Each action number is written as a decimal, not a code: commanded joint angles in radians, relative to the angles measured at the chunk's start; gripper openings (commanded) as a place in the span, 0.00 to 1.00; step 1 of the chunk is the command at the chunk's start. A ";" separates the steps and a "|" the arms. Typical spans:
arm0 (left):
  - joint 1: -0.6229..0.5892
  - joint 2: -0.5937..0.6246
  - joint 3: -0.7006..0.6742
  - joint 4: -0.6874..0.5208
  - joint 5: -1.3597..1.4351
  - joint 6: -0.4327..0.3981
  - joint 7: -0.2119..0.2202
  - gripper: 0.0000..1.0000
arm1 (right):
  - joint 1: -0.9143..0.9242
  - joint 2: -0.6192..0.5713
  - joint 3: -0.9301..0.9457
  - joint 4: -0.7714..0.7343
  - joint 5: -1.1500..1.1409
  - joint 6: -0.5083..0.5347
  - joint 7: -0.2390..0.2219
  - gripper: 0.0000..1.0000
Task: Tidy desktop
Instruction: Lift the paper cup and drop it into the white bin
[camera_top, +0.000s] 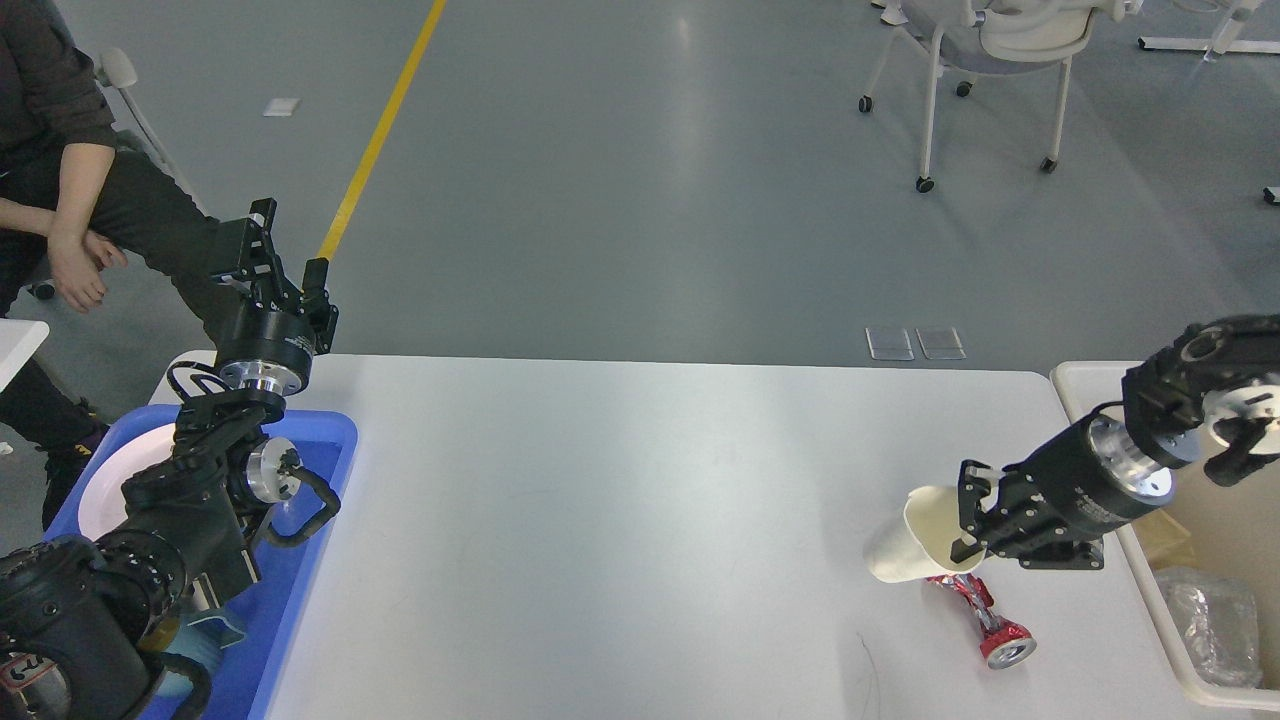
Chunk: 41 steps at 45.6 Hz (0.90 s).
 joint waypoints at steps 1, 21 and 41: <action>-0.002 0.000 0.000 0.000 0.000 0.000 0.000 0.96 | 0.131 -0.065 0.030 -0.018 -0.004 0.012 -0.003 0.00; 0.000 0.000 0.000 0.000 0.000 0.000 0.000 0.96 | 0.189 -0.156 0.161 -0.279 0.000 -0.019 -0.006 0.00; 0.000 0.000 0.000 0.000 0.000 0.000 0.000 0.96 | -0.437 -0.053 0.167 -0.820 0.005 -0.485 -0.003 0.00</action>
